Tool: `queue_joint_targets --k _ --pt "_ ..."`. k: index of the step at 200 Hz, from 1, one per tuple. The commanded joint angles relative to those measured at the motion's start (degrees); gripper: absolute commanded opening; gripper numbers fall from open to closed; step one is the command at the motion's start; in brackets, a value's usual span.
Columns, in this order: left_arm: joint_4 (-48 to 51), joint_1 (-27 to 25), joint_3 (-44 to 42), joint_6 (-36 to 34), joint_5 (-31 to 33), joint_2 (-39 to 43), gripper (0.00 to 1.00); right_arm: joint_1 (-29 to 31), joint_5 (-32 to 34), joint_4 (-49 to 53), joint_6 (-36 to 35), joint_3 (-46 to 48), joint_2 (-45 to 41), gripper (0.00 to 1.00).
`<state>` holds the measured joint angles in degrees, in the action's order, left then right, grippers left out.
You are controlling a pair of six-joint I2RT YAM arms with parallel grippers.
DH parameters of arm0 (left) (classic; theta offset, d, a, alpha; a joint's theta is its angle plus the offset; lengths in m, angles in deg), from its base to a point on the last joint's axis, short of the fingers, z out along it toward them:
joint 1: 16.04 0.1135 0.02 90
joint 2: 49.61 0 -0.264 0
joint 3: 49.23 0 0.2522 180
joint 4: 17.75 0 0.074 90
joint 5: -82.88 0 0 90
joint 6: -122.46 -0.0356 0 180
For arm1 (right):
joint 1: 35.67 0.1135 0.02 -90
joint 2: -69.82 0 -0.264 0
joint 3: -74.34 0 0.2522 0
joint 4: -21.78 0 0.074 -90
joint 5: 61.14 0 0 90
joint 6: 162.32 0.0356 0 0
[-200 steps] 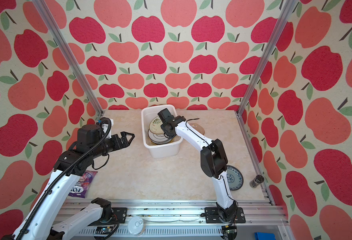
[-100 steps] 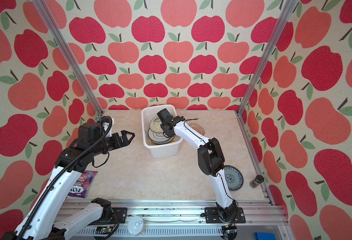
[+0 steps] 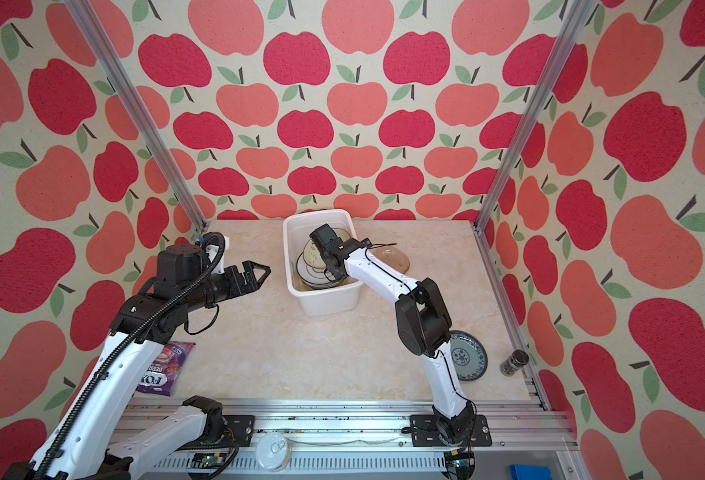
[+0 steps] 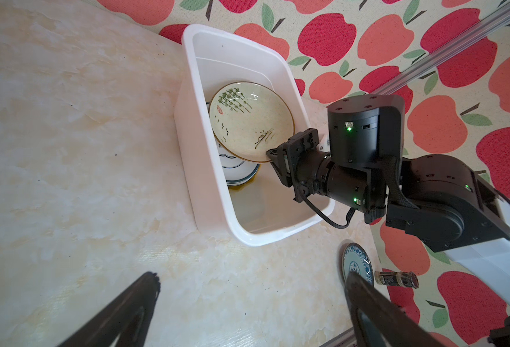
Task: Place the plates into the plastic bin on the countertop
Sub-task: 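Lower the cream plate against the stacked plates in the bin with the right gripper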
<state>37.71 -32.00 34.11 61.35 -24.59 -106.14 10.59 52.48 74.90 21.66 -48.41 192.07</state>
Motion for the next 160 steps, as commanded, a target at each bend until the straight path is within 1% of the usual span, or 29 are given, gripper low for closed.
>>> queue_joint_targets --k 1,10,37,50,54,72,108,139,160 --pt "-0.38 0.41 -0.85 -0.08 -1.04 1.65 0.99 2.63 1.78 -4.04 5.77 -1.15 -1.75 0.0" --pt "-0.28 0.45 -0.99 -0.2 -1.02 2.11 0.99 3.1 2.77 -4.22 6.4 -2.24 -1.33 0.0" --pt "0.38 0.74 -1.19 -0.59 -0.79 3.22 0.99 4.91 5.61 -5.0 11.21 -3.21 -0.84 0.0" --pt "0.44 0.94 -1.29 -0.63 -0.89 3.7 0.99 5.65 5.69 -4.53 13.41 -4.27 -0.43 0.0" --pt "0.4 1.01 -1.32 -0.62 -0.95 3.86 0.99 5.88 7.21 -4.12 14.05 -4.7 -0.21 0.0" --pt "0.02 1.23 -1.86 -0.44 -1.37 4.15 0.99 6.92 8.48 -2.6 18.72 -5.79 0.6 0.0" --pt "-0.36 1.46 -1.99 -0.21 -2.49 4.06 0.99 8.23 9.25 -3.07 27.29 -4.8 1.49 0.0" --pt "0.06 1.75 -1.77 -0.73 -2.57 4.41 0.99 8.32 9.95 -3.34 31.77 -2.14 0.66 0.0" --pt "0.32 1.89 -1.86 -0.98 -2.51 4.61 0.99 8.14 10.21 -3.18 33.24 -0.77 0.24 0.0"
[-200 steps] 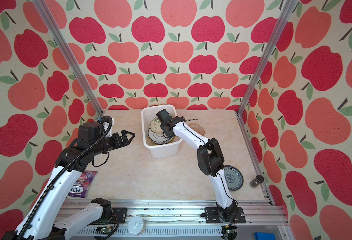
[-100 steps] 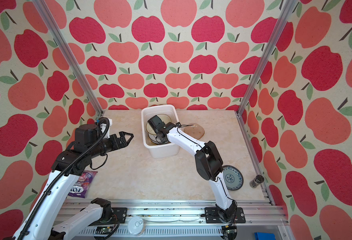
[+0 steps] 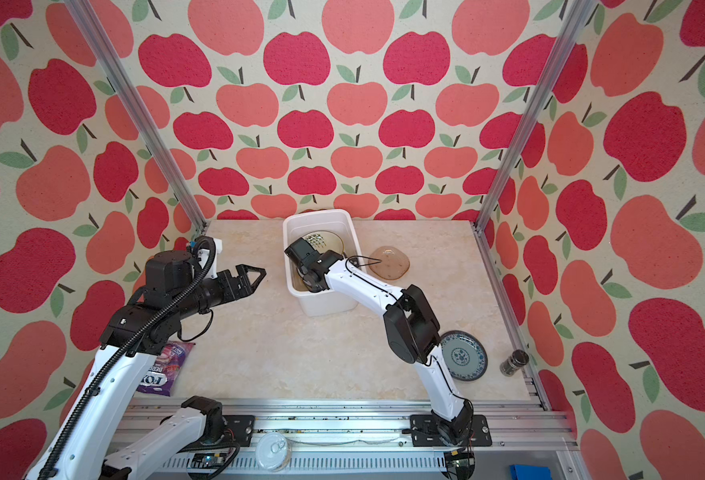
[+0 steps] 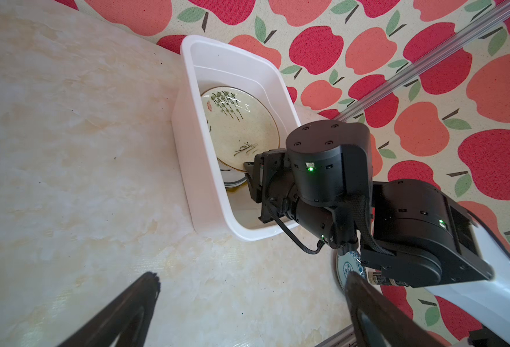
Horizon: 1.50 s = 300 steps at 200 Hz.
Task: Place the plates into the plastic bin on the countertop
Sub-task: 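Lower the cream plate against the stacked plates in the bin with the right gripper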
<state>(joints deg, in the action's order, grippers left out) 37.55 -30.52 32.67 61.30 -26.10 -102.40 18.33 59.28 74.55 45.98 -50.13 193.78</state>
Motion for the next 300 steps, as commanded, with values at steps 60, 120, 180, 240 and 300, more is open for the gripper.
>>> queue_joint_targets --k 60,120,180,240,300 --pt "0.91 0.42 -0.3 -1.16 -0.91 0.94 0.99 0.06 1.93 -4.14 13.45 4.93 -0.98 0.0" --pt "1.15 0.41 -0.55 -1.4 -0.63 0.59 0.99 -0.55 -0.53 -5.18 13.9 6.19 0.17 0.0" --pt "0.82 0.53 -1.05 -1.24 -0.77 0.15 0.99 -0.47 -0.53 -4.35 14.68 6.57 0.44 0.1" --pt "0.65 0.61 -1.4 -1.42 -0.44 0.23 0.99 -0.35 -2.58 -2.76 15.85 7.14 0.67 0.12" --pt "0.03 0.99 -2.28 -0.76 -0.76 0.5 0.99 0.38 -3.78 1.52 20.01 6.99 1.46 0.14"
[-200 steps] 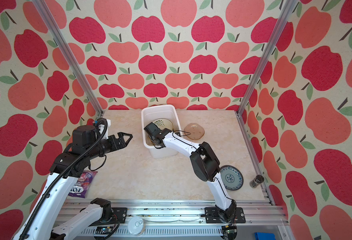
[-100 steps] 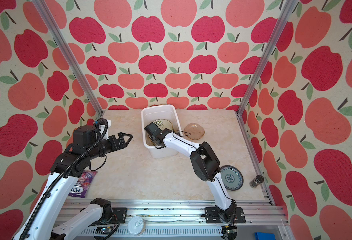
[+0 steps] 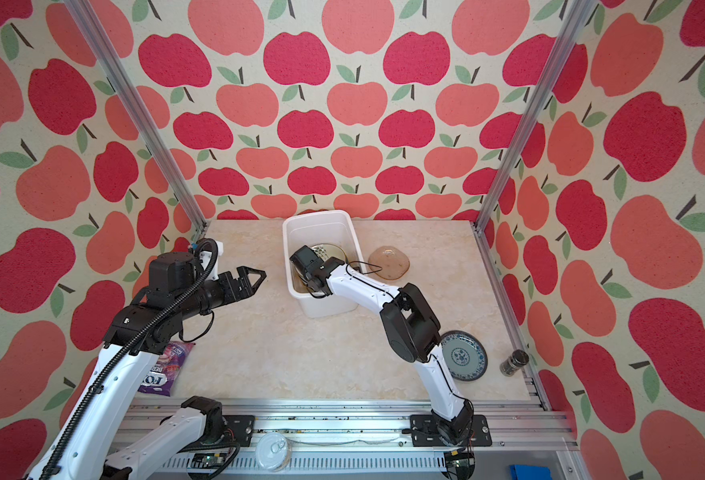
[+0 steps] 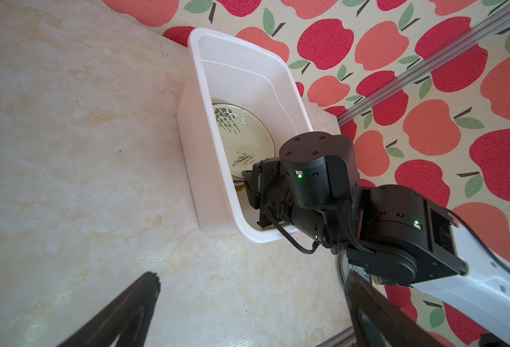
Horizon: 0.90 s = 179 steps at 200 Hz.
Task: Place the plates into the plastic bin on the countertop
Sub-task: 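Lower the cream plate against the stacked plates in the bin with the right gripper, then open the right gripper and release the cream plate onto the stack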
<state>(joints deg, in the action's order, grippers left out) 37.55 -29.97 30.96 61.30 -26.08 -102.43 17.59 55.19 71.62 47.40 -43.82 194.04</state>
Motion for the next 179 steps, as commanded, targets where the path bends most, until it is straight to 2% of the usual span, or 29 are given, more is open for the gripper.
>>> queue_joint_targets --k 1,62,87,154,166,179 --pt "0.03 0.42 -0.59 -0.78 -0.8 0.52 0.99 1.14 0.3 4.45 18.65 0.68 1.2 0.14" --pt "0.79 0.74 -0.43 -1.35 -0.18 1.3 0.99 0.45 -0.35 3.82 19.45 2.8 0.97 0.15" --pt "0.91 0.75 -0.56 -1.45 -0.11 1.4 0.99 0.18 -0.49 2.96 18.9 2.76 1.19 0.2" --pt "1.65 0.82 0.31 -2.05 0.82 1.32 0.99 -0.34 -0.38 2.42 16.53 0.91 1.56 0.43" --pt "1.86 0.89 0.5 -2.05 0.83 1.49 0.99 -0.34 -0.27 2.39 15.89 0.4 1.46 0.51" --pt "2.09 1.01 0.71 -2.04 0.94 1.92 0.99 -0.43 -0.31 3.44 14.52 -1.08 1.08 0.65"
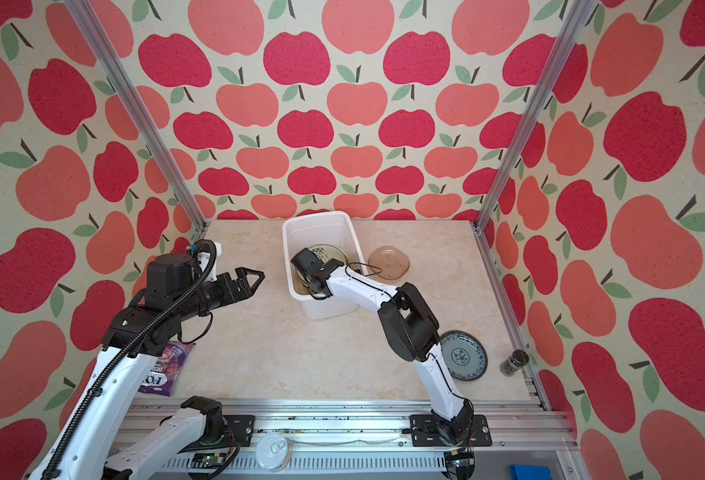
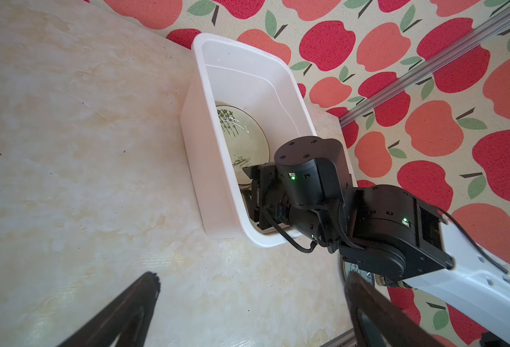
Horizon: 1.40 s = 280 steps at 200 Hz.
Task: Place the plates into the plastic bin on the countertop
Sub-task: 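Open the right gripper and release the cream plate onto the stack, then move the right gripper to the blue-and-white floral plate on the table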
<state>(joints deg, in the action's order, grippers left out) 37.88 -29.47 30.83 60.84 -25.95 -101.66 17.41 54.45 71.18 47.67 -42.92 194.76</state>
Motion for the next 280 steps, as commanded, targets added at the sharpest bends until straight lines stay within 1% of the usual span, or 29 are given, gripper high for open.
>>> queue_joint_targets --k 1,4,12,21,52,72,79,106,125,140,151,157,160,169,190,204,209,224,236,252,264,280 --pt "1.79 0.55 0.84 -1.58 0.81 1.16 0.99 -0.3 0.43 4.03 14.15 -2.1 0.38 0.66" --pt "1.81 0.58 0.91 -1.62 0.79 1.24 0.99 -0.32 0.5 4.53 13.75 -2.55 0.28 0.7" --pt "2.03 0.56 1.0 -1.64 0.75 1.51 0.99 -0.35 0.73 5.89 12.78 -3.75 0.1 0.75" --pt "2.17 0.62 1.2 -1.81 0.72 1.76 0.99 -0.26 1.31 6.71 11.55 -4.77 -0.43 0.79" --pt "2.94 0.69 1.72 -1.93 0.3 2.64 0.99 0.08 3.71 7.42 7.72 -5.92 -3.04 0.8" --pt "3.86 0.67 2.25 -2.01 -0.28 2.75 0.99 0.47 3.73 7.88 5.65 -6.41 -4.77 0.8" --pt "4.19 0.6 2.55 -2.33 -0.4 2.75 0.99 0.52 5.29 7.87 4.48 -6.59 -5.25 0.8" --pt "5.77 0.47 4.85 -4.16 -0.6 2.77 0.99 0.71 5.13 9.57 -0.94 -9.87 -6.83 0.8" --pt "7.11 0.1 7.63 -5.95 -0.98 2.37 0.99 0.33 6.18 9.28 -9.2 -11.47 -8.99 0.8" --pt "7.99 -0.74 10.26 -7.21 -2.02 1.34 0.99 -0.48 5.77 9.95 -18.58 -12.58 -11.17 0.79" --pt "8.55 -1.99 12.43 -8.19 -2.48 0.16 0.99 -1.66 4.4 10.4 -26.04 -11.61 -13.77 0.79" --pt "8.79 -3.37 13.58 -8.59 -2.38 -0.52 0.99 -2.43 4.3 10.64 -30.19 -10.69 -15.51 0.79" --pt "8.84 -4.05 14.27 -8.76 -2.21 -0.91 0.99 -2.74 2.77 10.9 -32.16 -9.96 -16.54 0.79" --pt "9.0 -6.61 15.95 -9.5 -1.33 -2.11 0.99 -3.91 1.65 10.45 -38.4 -7.11 -20.13 0.79" --pt "9.35 -15.01 19.81 -11.26 3.12 -6.5 0.99 -7.36 -1.62 10.59 -50.03 2.15 -30.18 0.78" --pt "9.37 -21.18 22.56 -12.25 5.74 -9.94 0.99 -10.85 -5.03 13.33 -53.85 9.14 -37.45 0.78" --pt "9.33 -23.15 23.54 -12.42 6.48 -12.48 0.99 -12.17 -6.26 14.28 -54.91 11.88 -40.34 0.78" --pt "8.13 -28.05 25.95 -12.74 7.7 -17.15 0.99 -17.04 -10.82 17.5 -57.23 20.73 -49.25 0.78" --pt "6.11 -31.75 27.44 -12.27 8.17 -20.41 0.99 -23.01 -16.54 19.44 -59.73 28.36 -56.17 0.78" --pt "1.56 -36.75 28.12 -11.89 8.68 -23.82 0.99 -31.02 -23.2 24.83 -64.2 36.21 -63.88 0.78" --pt "-1.24 -39.72 28.51 -11.37 8.73 -26.63 0.99 -36.47 -24.85 30.13 -68.38 39.88 -68.06 0.79" --pt "-3.39 -42.59 29.15 -11.01 7.7 -30.58 0.99 -42.06 -24.08 35.81 -73.86 43.58 -71.43 0.8"
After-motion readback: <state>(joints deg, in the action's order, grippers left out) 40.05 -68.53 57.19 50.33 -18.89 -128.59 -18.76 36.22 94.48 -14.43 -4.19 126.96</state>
